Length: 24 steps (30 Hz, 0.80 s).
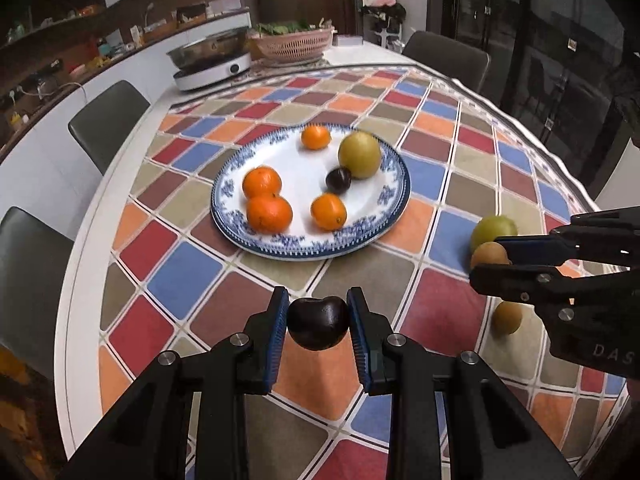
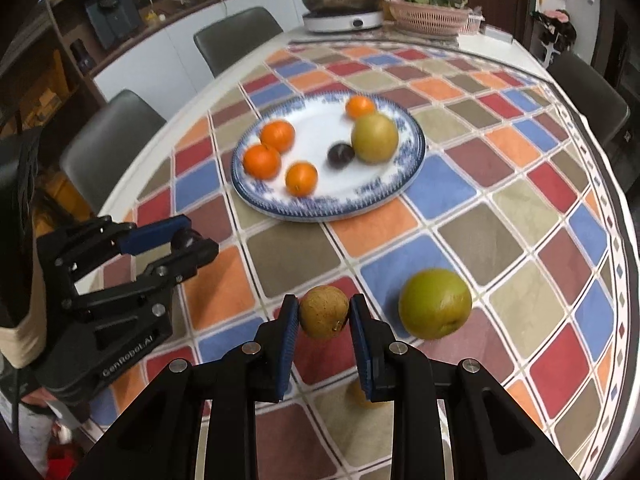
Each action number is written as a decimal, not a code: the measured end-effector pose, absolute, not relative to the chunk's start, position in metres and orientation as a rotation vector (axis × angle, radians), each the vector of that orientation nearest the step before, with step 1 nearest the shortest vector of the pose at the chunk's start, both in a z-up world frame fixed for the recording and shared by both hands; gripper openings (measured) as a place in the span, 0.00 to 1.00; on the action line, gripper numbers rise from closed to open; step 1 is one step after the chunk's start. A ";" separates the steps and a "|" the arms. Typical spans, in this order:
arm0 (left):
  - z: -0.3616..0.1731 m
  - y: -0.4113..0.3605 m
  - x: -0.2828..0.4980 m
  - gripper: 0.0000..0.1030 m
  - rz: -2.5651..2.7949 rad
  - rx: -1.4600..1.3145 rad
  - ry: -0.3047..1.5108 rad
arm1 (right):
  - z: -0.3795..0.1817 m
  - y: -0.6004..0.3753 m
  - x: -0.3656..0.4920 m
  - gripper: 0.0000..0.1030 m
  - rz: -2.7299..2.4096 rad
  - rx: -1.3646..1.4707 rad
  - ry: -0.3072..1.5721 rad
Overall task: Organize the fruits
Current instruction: 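Carry plum and kiwi onto the plate and open both tools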
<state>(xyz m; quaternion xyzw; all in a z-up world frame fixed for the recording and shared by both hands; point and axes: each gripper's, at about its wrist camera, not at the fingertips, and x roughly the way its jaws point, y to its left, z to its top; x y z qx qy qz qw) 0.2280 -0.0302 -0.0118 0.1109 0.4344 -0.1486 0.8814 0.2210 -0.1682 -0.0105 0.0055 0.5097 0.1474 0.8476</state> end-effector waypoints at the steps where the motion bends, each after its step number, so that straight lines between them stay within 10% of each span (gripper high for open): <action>1: -0.009 -0.030 0.227 0.29 -0.309 0.229 0.900 | -0.007 -0.168 0.221 0.26 0.313 0.014 1.065; 24: 0.052 -0.025 0.263 0.29 -0.282 0.201 0.787 | 0.068 -0.160 0.269 0.26 0.320 0.036 0.909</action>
